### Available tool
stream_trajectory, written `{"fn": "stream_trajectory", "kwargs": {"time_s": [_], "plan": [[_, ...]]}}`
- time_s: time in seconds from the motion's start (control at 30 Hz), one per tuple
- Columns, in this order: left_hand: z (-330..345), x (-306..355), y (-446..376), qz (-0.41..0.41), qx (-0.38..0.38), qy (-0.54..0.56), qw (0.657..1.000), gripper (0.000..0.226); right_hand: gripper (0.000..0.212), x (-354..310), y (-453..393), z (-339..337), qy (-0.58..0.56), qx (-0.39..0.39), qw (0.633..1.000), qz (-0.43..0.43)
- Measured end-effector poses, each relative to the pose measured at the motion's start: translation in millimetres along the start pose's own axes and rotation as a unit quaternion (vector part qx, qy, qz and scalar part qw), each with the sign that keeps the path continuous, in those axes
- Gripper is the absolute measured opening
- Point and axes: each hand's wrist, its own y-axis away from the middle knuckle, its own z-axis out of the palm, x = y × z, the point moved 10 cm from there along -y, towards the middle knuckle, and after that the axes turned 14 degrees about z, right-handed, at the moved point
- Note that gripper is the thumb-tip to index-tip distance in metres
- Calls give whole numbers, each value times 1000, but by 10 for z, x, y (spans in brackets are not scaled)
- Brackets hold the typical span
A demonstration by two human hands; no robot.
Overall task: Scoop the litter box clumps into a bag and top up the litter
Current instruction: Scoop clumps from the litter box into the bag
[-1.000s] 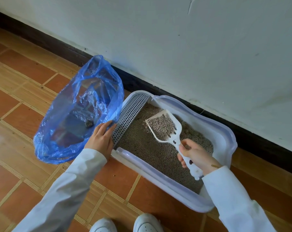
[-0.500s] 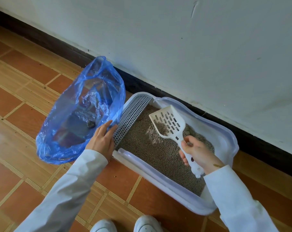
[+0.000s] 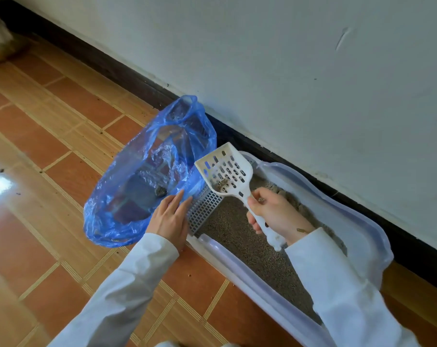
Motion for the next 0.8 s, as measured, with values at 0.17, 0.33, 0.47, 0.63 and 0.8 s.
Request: {"fn": "stream_trajectory", "kwargs": {"time_s": [0.17, 0.33, 0.47, 0.63, 0.8], "plan": [[25, -106, 67, -10, -8, 28, 1000, 48, 18, -593, -268, 373, 182, 65, 977, -89], [67, -106, 95, -4, -5, 59, 998, 47, 13, -987, -344, 780, 403, 172, 878, -190], [52, -96, 101, -12, -8, 63, 998, 46, 35, -1146, -259, 995, 516, 276, 764, -272], [54, -75, 96, -17, -22, 61, 998, 45, 27, -1169, -139, 999, 527, 319, 725, -308], [60, -65, 87, -11, -27, 57, 998, 47, 21, -1096, 75, 564, 445, 307, 794, -279]]}}
